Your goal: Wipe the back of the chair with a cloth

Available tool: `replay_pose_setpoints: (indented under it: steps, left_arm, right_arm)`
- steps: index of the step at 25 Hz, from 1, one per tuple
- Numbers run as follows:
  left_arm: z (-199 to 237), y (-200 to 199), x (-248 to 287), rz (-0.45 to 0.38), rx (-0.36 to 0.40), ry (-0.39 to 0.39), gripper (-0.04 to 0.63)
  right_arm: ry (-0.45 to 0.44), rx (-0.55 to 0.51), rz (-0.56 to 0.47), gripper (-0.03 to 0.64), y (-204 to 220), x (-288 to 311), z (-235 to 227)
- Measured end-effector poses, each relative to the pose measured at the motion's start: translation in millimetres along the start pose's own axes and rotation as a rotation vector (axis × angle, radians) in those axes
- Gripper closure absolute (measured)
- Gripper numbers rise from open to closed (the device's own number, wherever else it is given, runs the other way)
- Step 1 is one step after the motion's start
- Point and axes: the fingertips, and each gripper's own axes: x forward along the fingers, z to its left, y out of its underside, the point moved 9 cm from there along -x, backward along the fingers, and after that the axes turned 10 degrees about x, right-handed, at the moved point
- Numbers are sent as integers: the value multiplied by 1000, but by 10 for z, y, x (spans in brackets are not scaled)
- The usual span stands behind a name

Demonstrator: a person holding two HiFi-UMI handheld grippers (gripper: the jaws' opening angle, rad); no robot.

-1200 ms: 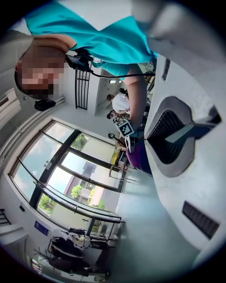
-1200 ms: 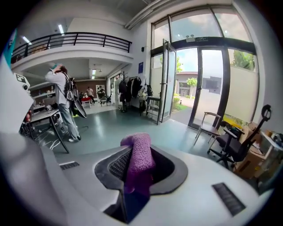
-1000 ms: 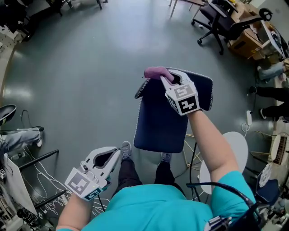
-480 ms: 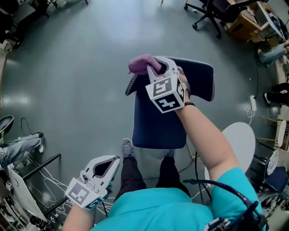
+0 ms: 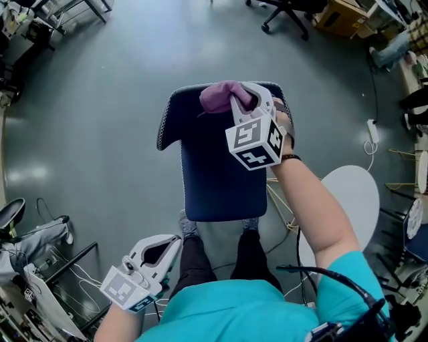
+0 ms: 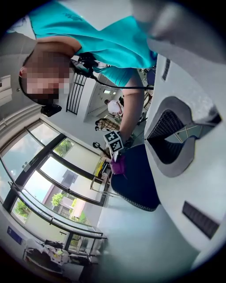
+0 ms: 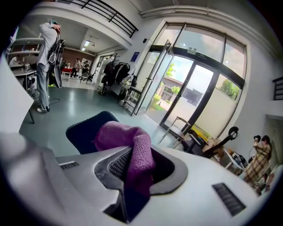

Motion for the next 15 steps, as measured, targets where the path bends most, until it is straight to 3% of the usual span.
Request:
replay_pose_setpoints:
  steps: [9, 15]
  left_arm:
    - [-368, -155, 568, 29, 31, 84, 592]
    - [-495, -137, 767, 22, 33, 104, 592]
  right_arm:
    - [174, 84, 103, 528, 754, -346, -1239]
    - [168, 55, 70, 528, 826, -537, -1474]
